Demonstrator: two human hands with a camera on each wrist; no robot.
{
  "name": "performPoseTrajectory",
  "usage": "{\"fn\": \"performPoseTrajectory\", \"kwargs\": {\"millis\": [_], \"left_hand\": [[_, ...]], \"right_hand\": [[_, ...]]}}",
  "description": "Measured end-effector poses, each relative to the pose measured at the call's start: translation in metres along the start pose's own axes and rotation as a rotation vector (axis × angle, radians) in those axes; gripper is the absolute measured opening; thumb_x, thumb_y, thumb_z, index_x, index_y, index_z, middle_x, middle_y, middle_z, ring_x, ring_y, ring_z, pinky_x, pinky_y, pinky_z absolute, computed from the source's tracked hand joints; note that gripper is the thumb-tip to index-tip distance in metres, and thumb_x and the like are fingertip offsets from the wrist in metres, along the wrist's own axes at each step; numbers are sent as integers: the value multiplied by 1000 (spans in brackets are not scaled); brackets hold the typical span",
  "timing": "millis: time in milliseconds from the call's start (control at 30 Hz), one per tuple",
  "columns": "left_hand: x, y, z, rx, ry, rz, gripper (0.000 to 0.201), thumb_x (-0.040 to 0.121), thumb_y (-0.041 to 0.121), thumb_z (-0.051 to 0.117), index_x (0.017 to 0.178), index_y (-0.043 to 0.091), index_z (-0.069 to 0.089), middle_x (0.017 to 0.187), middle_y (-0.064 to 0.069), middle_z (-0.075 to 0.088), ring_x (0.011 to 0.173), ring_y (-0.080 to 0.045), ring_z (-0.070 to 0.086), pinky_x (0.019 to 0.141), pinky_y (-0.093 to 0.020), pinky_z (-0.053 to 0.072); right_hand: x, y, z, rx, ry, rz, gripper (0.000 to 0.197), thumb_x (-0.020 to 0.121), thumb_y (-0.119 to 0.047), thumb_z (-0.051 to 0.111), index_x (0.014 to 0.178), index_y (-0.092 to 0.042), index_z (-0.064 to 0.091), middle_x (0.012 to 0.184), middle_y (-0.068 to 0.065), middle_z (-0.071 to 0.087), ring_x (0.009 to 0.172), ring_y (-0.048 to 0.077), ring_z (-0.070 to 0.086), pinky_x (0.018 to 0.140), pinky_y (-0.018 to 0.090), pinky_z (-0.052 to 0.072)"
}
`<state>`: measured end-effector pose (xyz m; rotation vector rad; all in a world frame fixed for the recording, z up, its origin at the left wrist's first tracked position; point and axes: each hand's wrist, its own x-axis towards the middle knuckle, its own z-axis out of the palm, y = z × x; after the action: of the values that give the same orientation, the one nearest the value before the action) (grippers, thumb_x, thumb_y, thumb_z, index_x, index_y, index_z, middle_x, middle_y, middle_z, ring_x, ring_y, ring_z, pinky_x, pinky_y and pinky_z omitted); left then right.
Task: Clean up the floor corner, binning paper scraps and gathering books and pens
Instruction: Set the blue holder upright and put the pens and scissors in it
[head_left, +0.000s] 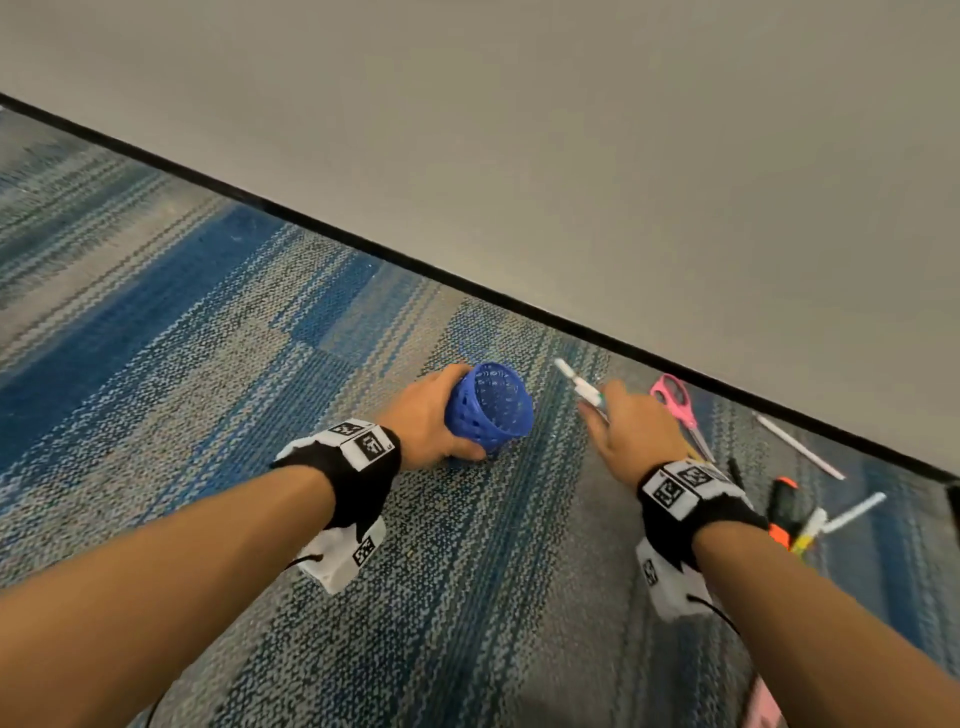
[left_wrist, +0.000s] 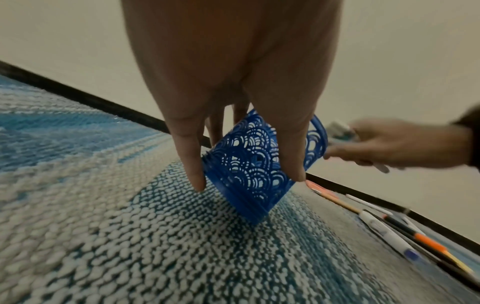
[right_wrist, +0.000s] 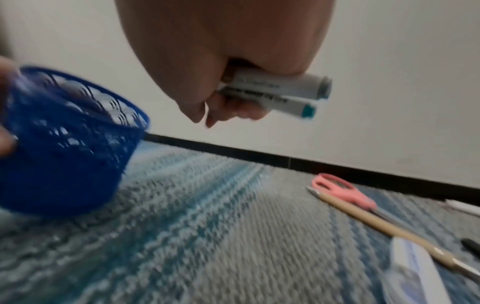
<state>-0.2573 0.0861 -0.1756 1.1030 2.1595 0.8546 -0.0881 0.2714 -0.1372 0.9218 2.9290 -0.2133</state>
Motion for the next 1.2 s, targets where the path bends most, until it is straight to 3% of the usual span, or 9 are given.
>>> {"fn": "performPoseTrajectory", "kwargs": {"millis": [167,333,533,700,800,900,1033,1133,1200], "left_hand": [[-18,48,4,271,-103,59,90,58,41,87,133,24,40,121,-4,54,107,-26,56,91,-39,48],[-34,88,12,451,-239,121,77,61,42,85,120,19,43,115,-6,54,100,-28,58,85,-36,49],[-35,128,9,530,-291,159,79,59,51,85,118,19,43,111,-2,59,97,-25,59,84,-35,49],[-43,151,62,453,-500,243,81,56,44,88,121,23,44,111,1,63,94,-22,61,80,-31,49],[-50,148,101,321,-555,225,79,56,41,90,120,24,45,112,2,64,95,-21,61,82,-32,48],[-58,148,132,259,-608,235,79,59,38,90,122,22,46,119,0,62,104,-23,61,88,-35,49],[-58,150,149,158,-570,210,86,60,34,90,130,21,42,123,-1,60,108,-23,60,93,-37,47],[-51,146,150,195,-511,220,85,62,37,88,130,19,41,121,-3,60,106,-26,59,92,-40,47],[-48,141,151,244,-480,233,84,61,41,87,126,20,40,119,-4,60,103,-27,59,90,-40,47]], "right_hand": [[-27,-23,-31,-49,-158,-169,28,95,-34,50,110,-11,55,103,17,66,95,37,63,75,39,47],[-60,-16,-43,-73,-283,-140,32,97,-25,49,122,-6,50,116,21,62,105,38,60,81,38,45],[-115,14,-57,-32,-331,-132,31,98,-29,46,125,-13,50,114,18,63,106,35,60,81,37,44],[-141,25,-60,-261,-383,-146,15,88,-14,57,101,-7,62,98,15,66,92,34,64,71,35,47],[-155,35,-53,-228,-410,-85,8,82,-18,63,86,-13,59,78,7,59,76,30,65,67,35,54],[-163,44,-40,-144,-465,-38,11,77,-19,66,81,-13,57,76,5,57,71,29,62,71,41,57],[-169,70,-44,72,-306,-66,38,72,-22,74,105,-6,63,99,12,62,86,27,60,77,36,52],[-178,110,-50,259,-98,158,59,67,-32,82,117,-14,56,110,6,58,92,19,56,82,33,50],[-185,131,-44,170,-136,341,54,72,-44,77,113,-15,55,109,6,59,94,22,57,81,33,50]]}}
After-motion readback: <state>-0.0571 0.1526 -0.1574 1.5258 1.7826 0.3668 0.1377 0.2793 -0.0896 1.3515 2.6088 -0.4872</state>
